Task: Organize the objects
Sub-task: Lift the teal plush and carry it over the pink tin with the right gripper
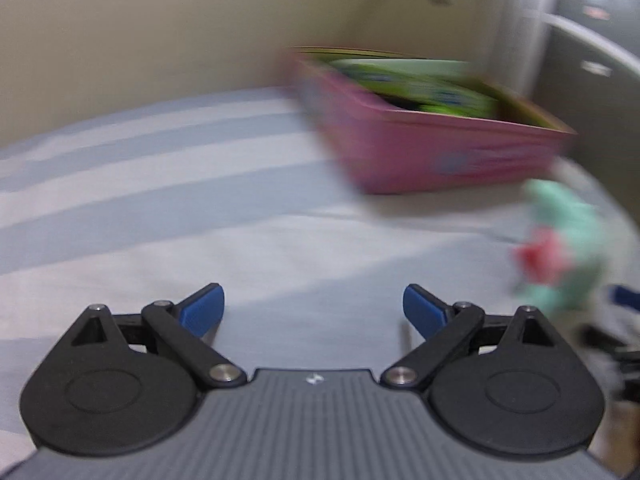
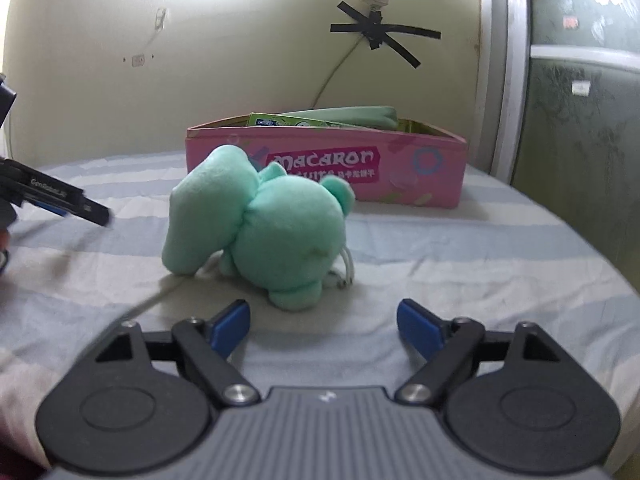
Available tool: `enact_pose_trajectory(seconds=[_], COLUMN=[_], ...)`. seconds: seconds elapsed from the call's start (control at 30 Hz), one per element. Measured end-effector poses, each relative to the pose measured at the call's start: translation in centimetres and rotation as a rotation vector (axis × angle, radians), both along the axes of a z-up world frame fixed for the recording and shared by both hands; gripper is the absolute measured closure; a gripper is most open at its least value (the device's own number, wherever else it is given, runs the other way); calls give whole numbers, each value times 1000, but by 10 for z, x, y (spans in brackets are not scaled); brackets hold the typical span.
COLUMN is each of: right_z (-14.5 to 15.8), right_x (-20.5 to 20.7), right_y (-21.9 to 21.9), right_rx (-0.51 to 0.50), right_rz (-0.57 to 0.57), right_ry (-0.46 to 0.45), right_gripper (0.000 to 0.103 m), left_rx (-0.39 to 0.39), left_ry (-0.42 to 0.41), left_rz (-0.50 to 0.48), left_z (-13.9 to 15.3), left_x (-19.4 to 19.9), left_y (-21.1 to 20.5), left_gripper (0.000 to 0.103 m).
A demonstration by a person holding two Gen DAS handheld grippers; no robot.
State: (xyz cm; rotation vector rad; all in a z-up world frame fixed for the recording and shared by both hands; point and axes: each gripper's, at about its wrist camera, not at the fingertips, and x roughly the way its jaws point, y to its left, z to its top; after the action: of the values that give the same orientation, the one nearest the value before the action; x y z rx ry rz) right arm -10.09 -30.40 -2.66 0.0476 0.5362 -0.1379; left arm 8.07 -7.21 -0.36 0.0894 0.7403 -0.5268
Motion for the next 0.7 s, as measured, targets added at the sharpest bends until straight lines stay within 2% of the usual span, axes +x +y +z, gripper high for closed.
enact_pose_trajectory(seconds=[0.13,0.27,0.37,0.5,0.67,0.7], right_z=[-3,-3,-3,0,5,6], right_x=[-13,-21,-20,-8,17,23], right_y=[-12,-21,-26,-31,-28,-26], right_rx=[38,69,107,115,110,113], right_rz=[22,26,31,52,110,127], right_ry=[-22,-42,-56,-62,-43,-37], right_gripper=[19,19,19,19,20,25], left_rx=[-33,-47,-20,25,-13,-24], left_ry=[-26,-58,-74,-81,-53,-43], left_rz=[-148,-240,-276,-279,-305,-317], left_z=[14,25,26,20,14,13], left_x=[-27,-42,-45,-40,-32,-31], left_y=[-41,-67,-83,-103,-104,-103], left_gripper=[5,4,4,4,7,11])
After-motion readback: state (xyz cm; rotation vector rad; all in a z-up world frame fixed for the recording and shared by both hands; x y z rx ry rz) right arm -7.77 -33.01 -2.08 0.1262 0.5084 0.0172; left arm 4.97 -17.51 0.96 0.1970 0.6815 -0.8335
